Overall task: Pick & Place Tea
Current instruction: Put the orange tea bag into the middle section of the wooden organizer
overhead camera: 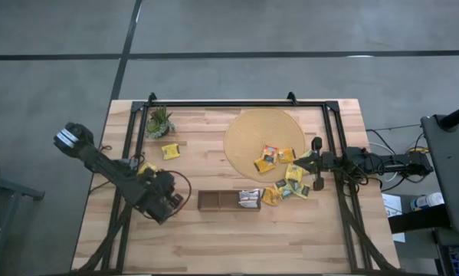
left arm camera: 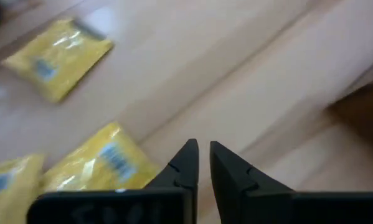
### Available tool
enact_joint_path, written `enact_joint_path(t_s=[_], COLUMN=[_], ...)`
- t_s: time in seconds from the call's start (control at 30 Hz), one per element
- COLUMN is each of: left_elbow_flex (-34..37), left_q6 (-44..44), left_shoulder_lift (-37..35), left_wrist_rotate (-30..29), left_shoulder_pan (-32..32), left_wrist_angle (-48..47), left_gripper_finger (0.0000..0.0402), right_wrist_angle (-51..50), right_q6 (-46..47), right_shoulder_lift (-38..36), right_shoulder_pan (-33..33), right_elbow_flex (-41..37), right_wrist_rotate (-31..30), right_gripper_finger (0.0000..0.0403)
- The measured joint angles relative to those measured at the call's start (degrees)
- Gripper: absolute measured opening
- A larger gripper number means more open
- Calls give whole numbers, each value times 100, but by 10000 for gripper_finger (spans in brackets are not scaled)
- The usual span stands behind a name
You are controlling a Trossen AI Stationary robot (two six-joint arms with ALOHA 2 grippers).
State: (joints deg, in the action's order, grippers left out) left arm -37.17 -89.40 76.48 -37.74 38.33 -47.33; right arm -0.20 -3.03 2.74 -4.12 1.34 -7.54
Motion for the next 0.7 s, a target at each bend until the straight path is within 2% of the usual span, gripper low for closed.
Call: enact_joint_path(t_s=[0.1, 0.17, 0.3, 0.4, 0.43, 0.47, 0.6, 0.7], left_elbow_flex=[0, 0, 0, -1, 0, 0, 4, 4], left_q6=[365, 698, 1441, 1584, 1534, 1432, 1499, 1543], left_shoulder_lift=[-174, -345, -596, -603, -583, -574, -526, -569], left_wrist_rotate=[-127, -169, -170, -170, -154, -137, -135, -119], left_shoulder_pan=[-21, -24, -24, -24, -24, -24, -28, -28], left_wrist_angle=[506, 873, 1668, 1727, 1676, 1596, 1754, 1693], left_gripper_finger=[68, 108, 230, 344, 371, 384, 374, 393], right_wrist_angle=[0, 1, 1, 1, 1, 1, 0, 1], right_q6=[0, 0, 0, 0, 0, 0, 0, 0], right_shoulder_lift=[-2, -2, 1, 0, 1, 1, 1, -2], right_shoulder_pan=[0, 0, 0, 0, 1, 2, 0, 1], right_elbow_flex=[0, 0, 0, 0, 0, 1, 1, 1], right_wrist_rotate=[0, -2, -2, 1, 1, -2, -1, -2], right_gripper_finger=[9, 9, 9, 9, 9, 9, 9, 9])
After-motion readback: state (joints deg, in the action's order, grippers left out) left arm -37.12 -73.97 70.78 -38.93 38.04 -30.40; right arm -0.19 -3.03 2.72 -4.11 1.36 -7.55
